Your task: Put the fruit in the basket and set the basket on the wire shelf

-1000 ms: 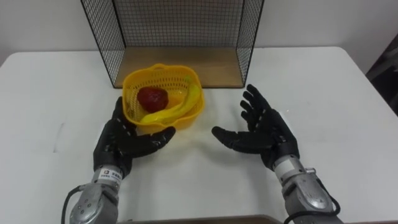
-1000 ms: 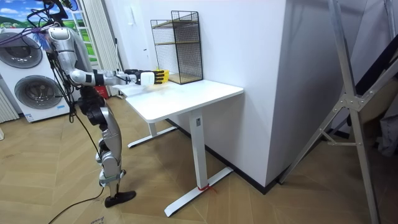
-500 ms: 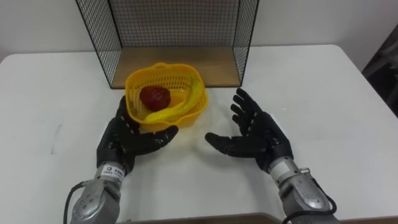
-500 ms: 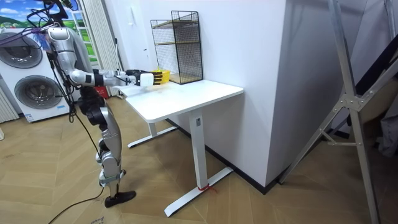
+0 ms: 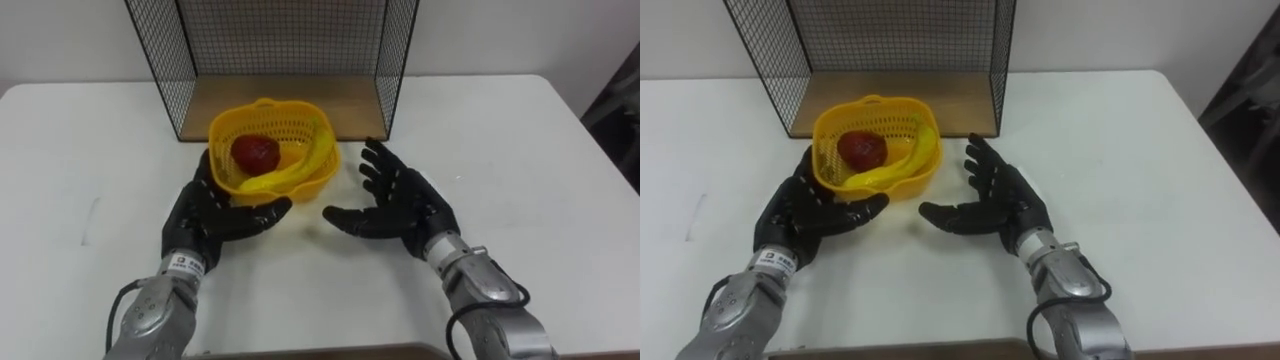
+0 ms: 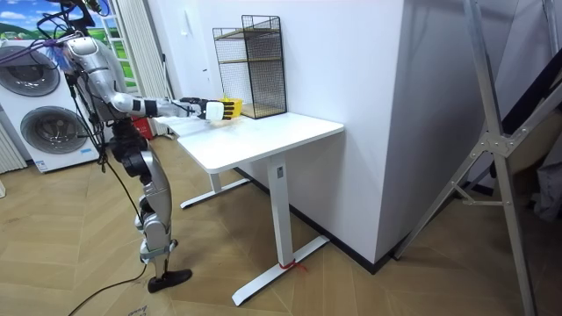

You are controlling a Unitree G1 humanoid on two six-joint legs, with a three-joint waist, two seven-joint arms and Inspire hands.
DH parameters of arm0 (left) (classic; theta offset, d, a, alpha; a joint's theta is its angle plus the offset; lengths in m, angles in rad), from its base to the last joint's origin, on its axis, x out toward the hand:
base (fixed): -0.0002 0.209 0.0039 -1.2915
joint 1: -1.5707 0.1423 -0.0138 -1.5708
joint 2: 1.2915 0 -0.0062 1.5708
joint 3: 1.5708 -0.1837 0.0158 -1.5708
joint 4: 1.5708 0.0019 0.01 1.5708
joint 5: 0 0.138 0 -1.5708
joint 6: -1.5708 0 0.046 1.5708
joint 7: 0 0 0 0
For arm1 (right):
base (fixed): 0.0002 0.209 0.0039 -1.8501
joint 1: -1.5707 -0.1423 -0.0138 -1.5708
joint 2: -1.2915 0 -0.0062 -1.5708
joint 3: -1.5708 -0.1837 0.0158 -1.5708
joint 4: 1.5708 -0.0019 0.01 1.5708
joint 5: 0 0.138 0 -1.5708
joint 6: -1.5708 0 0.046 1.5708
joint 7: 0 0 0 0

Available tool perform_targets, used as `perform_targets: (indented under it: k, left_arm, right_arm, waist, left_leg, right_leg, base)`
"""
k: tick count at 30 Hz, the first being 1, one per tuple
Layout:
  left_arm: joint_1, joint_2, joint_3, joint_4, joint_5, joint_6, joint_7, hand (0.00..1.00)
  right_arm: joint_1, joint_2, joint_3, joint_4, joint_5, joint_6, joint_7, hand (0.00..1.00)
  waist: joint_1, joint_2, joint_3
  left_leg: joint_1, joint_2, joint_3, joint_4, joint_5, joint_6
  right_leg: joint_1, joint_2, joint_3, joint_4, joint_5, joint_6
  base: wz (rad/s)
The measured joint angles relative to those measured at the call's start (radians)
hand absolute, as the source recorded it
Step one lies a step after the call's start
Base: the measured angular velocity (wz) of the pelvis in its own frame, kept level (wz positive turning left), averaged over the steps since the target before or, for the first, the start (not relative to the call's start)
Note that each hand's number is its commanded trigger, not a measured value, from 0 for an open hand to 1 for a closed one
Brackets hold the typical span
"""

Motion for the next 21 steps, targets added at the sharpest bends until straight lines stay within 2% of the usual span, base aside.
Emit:
perform_targets:
  k: [7,21]
  left_arm:
    - [-0.022,0.000,-0.001,0.000,-0.004,0.015,-0.002,0.00]
    - [-0.038,-0.009,0.000,0.000,-0.004,0.020,-0.002,0.00]
  right_arm:
    - [-0.070,0.006,-0.016,0.062,0.003,0.000,-0.011,0.00]
    - [-0.074,0.005,-0.014,0.065,-0.002,0.000,-0.048,0.00]
  waist:
    - [0.001,-0.001,-0.0007]
    - [0.011,0.011,0.0058]
  left_leg:
    - [0.000,0.000,-0.006,0.000,0.000,0.000]
    - [-0.001,0.000,-0.012,-0.001,0.000,0.000]
  right_leg:
    - [0.004,0.001,-0.004,-0.004,0.000,0.000]
    - [0.002,0.001,-0.003,-0.007,0.000,0.000]
  base:
    - [0.00]
    - [0.00]
